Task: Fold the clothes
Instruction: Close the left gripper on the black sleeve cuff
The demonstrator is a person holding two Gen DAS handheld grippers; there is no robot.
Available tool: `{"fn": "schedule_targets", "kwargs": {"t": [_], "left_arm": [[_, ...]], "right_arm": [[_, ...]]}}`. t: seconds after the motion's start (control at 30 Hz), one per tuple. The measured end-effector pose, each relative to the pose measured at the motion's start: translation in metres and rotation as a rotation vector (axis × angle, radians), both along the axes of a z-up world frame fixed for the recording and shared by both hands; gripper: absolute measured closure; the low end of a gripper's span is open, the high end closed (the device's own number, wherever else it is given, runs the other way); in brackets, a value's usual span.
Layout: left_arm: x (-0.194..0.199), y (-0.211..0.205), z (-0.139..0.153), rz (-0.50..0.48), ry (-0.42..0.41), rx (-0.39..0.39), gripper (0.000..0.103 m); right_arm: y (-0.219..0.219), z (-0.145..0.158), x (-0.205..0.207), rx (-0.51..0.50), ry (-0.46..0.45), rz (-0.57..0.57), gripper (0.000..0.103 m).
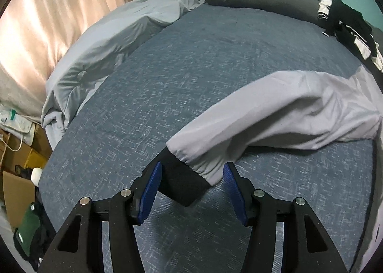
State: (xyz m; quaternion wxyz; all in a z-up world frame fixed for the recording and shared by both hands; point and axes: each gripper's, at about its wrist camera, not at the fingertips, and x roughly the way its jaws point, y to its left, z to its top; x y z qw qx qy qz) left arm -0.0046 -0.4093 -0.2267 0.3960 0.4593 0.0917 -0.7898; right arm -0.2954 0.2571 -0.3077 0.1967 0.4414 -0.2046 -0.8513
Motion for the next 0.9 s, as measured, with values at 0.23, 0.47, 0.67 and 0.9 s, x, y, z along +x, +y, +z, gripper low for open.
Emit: {"fn": "schedule_targets", "kwargs": {"t": [0.23,0.47,0.67,0.9], "left_arm": [[-0.014,-0.045,0.000,0.052,0.036,0.021,0.045],[-0.024,-0.073,0.006,0.063,0.075,0.027,0.045],[0.001,-0.075,0.012,0.058,0.152,0.081,0.045],[0.023,-0.076,-0.018,0.078,0.178,0.188,0.045]], "right_arm": [[-0.005,-0.004,-0.001,0.036,0.004,0.003,0.100],[-0.013,-0.008,-0.002,0.059,0.009,0.020,0.100],[-0.018,-0.007,-0.001,0.058,0.018,0.030,0.100],[-0.020,-0.003,0.003,0.048,0.029,0.035,0.100]]}}
